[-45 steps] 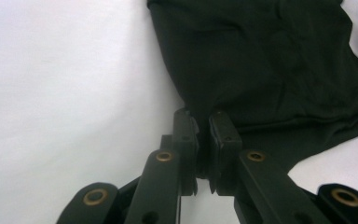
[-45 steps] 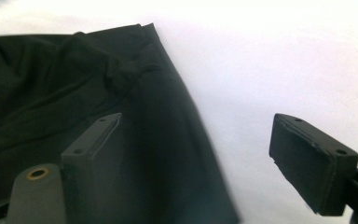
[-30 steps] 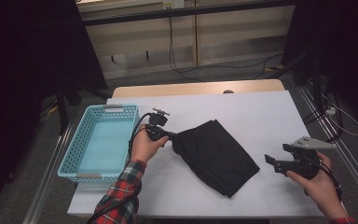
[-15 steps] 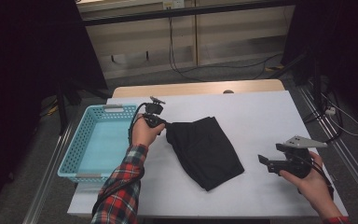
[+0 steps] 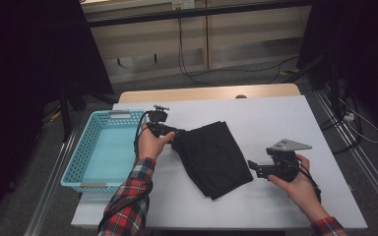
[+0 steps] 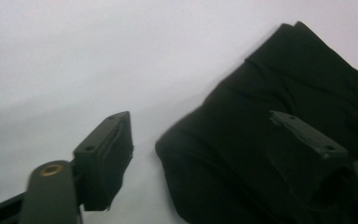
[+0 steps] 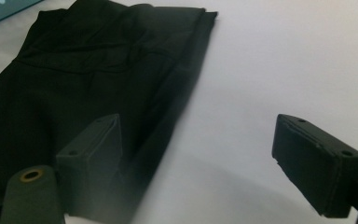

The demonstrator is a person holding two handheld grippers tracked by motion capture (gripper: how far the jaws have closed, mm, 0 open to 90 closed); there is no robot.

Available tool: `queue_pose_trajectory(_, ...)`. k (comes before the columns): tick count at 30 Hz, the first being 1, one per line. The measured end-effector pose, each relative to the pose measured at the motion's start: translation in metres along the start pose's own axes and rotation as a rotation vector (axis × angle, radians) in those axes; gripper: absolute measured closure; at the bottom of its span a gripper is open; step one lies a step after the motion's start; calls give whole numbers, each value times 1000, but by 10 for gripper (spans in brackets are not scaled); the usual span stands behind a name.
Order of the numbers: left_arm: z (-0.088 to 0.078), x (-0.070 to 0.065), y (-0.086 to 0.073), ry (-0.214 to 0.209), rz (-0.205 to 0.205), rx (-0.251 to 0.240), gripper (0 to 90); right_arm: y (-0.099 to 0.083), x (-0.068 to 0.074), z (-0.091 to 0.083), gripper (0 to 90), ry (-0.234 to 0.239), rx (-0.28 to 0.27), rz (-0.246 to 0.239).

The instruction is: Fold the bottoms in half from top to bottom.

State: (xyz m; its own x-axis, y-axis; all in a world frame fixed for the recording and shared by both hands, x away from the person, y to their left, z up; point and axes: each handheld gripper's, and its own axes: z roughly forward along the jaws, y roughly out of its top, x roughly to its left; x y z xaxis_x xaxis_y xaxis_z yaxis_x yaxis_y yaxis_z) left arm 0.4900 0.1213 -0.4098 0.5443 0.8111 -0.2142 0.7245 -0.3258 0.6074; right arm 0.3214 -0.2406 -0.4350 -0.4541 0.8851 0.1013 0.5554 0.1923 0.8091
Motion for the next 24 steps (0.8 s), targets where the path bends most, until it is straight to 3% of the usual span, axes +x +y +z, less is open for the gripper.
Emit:
queue_pose_trajectory(4, -6, -8, -10, -3, 26, -7, 186, 4, 11, 16, 167, 4, 26, -21)
queue_pose_trajectory(10, -11, -16, -26, -3, 34, -3, 160, 9, 19, 31, 170, 11, 41, -9)
queue_pose_trajectory(12, -13, -19, -29, 9, 56, -8, 157, 8, 21, 35, 188, 17, 53, -8)
queue_pose_trajectory(15, -12, -19, -31, 13, 53, 1, 147, 7, 23, 40, 196, 15, 71, -8)
queue_pose_trajectory(19, -13, -20, -34, 12, 56, -2, 145, 1, 26, 47, 209, 0, 149, -19)
queue_pose_trajectory(24, -12, -19, -37, 16, 58, 0, 144, 0, 27, 47, 219, -3, 146, -6)
